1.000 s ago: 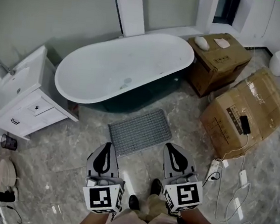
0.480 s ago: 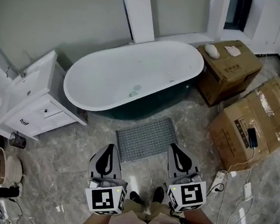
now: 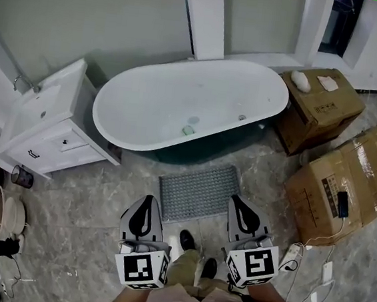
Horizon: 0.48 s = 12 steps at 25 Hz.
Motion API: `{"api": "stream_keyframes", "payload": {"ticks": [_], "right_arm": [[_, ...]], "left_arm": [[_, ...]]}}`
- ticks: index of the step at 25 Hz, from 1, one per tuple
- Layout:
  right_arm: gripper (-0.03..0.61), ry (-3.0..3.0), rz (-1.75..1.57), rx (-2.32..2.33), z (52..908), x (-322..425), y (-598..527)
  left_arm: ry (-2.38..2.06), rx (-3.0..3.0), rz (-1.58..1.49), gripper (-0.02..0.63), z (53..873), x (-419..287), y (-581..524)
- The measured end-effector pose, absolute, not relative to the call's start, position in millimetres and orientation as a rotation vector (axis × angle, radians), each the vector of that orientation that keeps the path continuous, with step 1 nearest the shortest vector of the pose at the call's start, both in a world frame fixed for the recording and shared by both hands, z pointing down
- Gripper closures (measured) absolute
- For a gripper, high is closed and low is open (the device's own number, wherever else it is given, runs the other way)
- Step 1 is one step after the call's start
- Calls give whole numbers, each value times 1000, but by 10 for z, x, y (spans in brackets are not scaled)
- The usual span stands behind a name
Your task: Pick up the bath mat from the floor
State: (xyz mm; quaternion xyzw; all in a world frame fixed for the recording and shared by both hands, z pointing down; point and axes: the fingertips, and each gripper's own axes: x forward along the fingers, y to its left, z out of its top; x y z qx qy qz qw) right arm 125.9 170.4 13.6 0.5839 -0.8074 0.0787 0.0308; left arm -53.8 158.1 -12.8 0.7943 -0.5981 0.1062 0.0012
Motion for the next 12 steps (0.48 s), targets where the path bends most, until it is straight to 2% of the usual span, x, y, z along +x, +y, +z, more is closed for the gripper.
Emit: {"api": "stream_keyframes", "payload": {"ticks": [12], "right_arm": [[561,-2466,235,1757,216,860,930]], "left_arm": [[-1872,2432,307,589,84,-983,853]]}}
